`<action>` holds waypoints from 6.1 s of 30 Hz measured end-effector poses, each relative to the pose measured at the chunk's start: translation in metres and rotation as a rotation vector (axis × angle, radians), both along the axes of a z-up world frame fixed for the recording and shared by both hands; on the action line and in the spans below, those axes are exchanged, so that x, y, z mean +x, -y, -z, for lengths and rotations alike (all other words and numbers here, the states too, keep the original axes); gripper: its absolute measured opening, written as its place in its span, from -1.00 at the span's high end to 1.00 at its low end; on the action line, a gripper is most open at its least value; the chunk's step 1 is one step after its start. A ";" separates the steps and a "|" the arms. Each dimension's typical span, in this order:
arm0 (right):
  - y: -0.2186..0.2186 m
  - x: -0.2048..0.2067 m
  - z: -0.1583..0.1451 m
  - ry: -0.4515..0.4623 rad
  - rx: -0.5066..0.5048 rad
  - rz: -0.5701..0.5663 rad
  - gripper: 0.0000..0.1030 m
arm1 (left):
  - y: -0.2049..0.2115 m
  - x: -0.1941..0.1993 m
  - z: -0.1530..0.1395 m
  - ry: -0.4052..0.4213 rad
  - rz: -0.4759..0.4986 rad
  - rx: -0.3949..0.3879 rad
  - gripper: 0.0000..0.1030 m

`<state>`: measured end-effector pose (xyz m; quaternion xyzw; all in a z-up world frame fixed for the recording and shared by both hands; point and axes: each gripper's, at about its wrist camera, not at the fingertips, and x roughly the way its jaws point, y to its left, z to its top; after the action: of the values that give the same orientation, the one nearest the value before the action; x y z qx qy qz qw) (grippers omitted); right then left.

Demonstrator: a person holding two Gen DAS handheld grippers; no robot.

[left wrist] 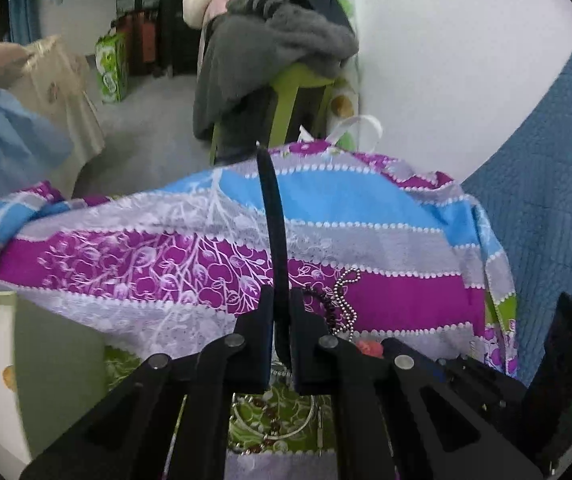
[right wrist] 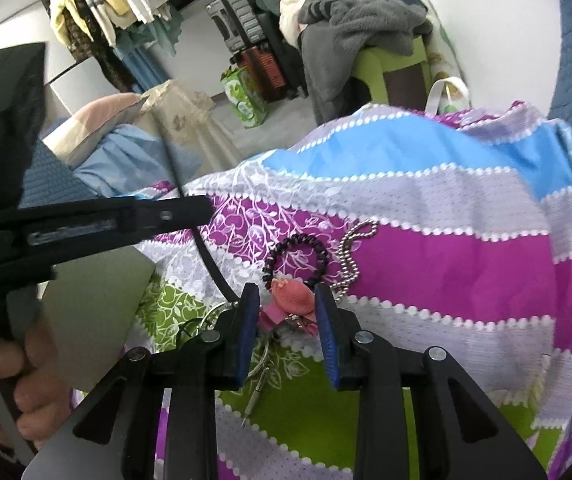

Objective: Organize jewelry
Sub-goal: 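Grasp the black scissors with the left tool while the right grasps the pink bow charm, then carry the scissors and pink charm into the white box and release them, then move both tools back over the bracelet and chain on the cloth, then grasp the red bead bracelet with the left tool while the right grasps the silver chain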

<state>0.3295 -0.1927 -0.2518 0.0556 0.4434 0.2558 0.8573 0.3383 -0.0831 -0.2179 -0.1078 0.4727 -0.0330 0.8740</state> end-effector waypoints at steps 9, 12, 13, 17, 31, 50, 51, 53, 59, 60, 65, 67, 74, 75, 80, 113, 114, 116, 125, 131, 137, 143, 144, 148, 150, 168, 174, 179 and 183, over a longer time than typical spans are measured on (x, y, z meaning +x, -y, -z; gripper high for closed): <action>0.000 -0.019 -0.024 0.041 -0.085 0.058 0.50 | -0.007 -0.043 -0.047 0.104 0.000 0.059 0.91; -0.003 -0.026 -0.028 0.060 -0.124 0.061 0.50 | -0.011 -0.056 -0.060 0.111 0.007 0.073 0.91; -0.002 -0.029 -0.029 0.059 -0.133 0.061 0.50 | -0.012 -0.058 -0.061 0.108 0.008 0.070 0.91; -0.002 -0.040 -0.032 0.064 -0.160 0.067 0.50 | -0.014 -0.070 -0.066 0.106 0.006 0.085 0.90; -0.010 -0.088 -0.051 0.092 -0.256 0.105 0.50 | -0.015 -0.126 -0.051 -0.005 0.060 0.073 0.90; -0.017 -0.148 -0.136 0.153 -0.225 0.192 0.50 | -0.048 -0.194 -0.108 0.023 0.053 0.034 0.90; -0.019 -0.148 -0.143 0.166 -0.221 0.192 0.50 | -0.051 -0.196 -0.114 0.035 0.049 0.032 0.90; -0.026 -0.149 -0.161 0.198 -0.213 0.192 0.50 | -0.060 -0.196 -0.128 0.057 0.037 0.024 0.90; -0.050 -0.147 -0.203 0.270 -0.182 0.176 0.50 | -0.087 -0.197 -0.166 0.127 0.005 0.018 0.89; -0.055 -0.146 -0.209 0.283 -0.177 0.173 0.49 | -0.094 -0.198 -0.173 0.145 -0.003 0.017 0.90; -0.084 -0.138 -0.227 0.322 -0.153 0.142 0.49 | -0.130 -0.198 -0.187 0.172 -0.051 0.010 0.89; -0.096 -0.136 -0.229 0.322 -0.143 0.126 0.49 | -0.145 -0.199 -0.192 0.183 -0.072 0.022 0.89; -0.142 -0.131 -0.222 0.309 -0.131 0.062 0.49 | -0.191 -0.205 -0.190 0.187 -0.129 0.025 0.89; -0.149 -0.130 -0.219 0.302 -0.129 0.052 0.49 | -0.198 -0.205 -0.187 0.185 -0.135 0.022 0.89; -0.182 -0.123 -0.193 0.261 -0.143 0.003 0.49 | -0.231 -0.201 -0.163 0.149 -0.166 0.002 0.89; -0.239 -0.104 -0.091 0.060 -0.177 -0.167 0.26 | -0.268 -0.177 -0.059 -0.019 -0.221 -0.004 0.84; -0.237 -0.105 -0.098 0.071 -0.168 -0.168 0.26 | -0.267 -0.179 -0.065 -0.010 -0.230 -0.004 0.83; -0.232 -0.108 -0.114 0.101 -0.150 -0.165 0.26 | -0.265 -0.184 -0.080 0.013 -0.245 -0.006 0.57; -0.196 -0.130 -0.196 0.266 -0.083 -0.136 0.26 | -0.230 -0.217 -0.154 0.160 -0.257 0.027 -0.13; -0.160 -0.147 -0.240 0.348 -0.038 -0.093 0.26 | -0.196 -0.231 -0.195 0.246 -0.238 0.030 -0.13; -0.119 -0.155 -0.253 0.387 -0.044 -0.028 0.26 | -0.153 -0.231 -0.210 0.289 -0.187 -0.007 -0.13; -0.077 -0.159 -0.249 0.389 -0.052 0.051 0.26 | -0.113 -0.228 -0.209 0.299 -0.129 -0.039 -0.13; -0.072 -0.160 -0.248 0.388 -0.053 0.060 0.26 | -0.108 -0.227 -0.207 0.296 -0.124 -0.046 -0.13; -0.051 -0.160 -0.239 0.384 -0.060 0.084 0.26 | -0.088 -0.228 -0.198 0.281 -0.097 -0.072 -0.12; -0.041 -0.160 -0.230 0.373 -0.062 0.094 0.26 | -0.079 -0.225 -0.189 0.270 -0.082 -0.079 -0.11; 0.002 -0.151 -0.124 0.262 -0.108 0.119 0.26 | -0.032 -0.196 -0.102 0.139 -0.004 -0.114 -0.08; 0.005 -0.138 -0.092 0.226 -0.144 0.123 0.26 | -0.025 -0.181 -0.073 0.098 0.004 -0.117 -0.07; 0.009 -0.115 -0.070 0.170 -0.107 0.118 0.26 | -0.023 -0.166 -0.048 0.043 -0.002 -0.159 0.08; 0.010 -0.096 -0.055 0.138 -0.074 0.112 0.26 | -0.017 -0.154 -0.030 0.011 -0.001 -0.160 0.16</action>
<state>0.2335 -0.2030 -0.1966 0.0306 0.3885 0.1939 0.9003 0.1844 -0.0661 -0.1878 -0.1776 0.4638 -0.0709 0.8651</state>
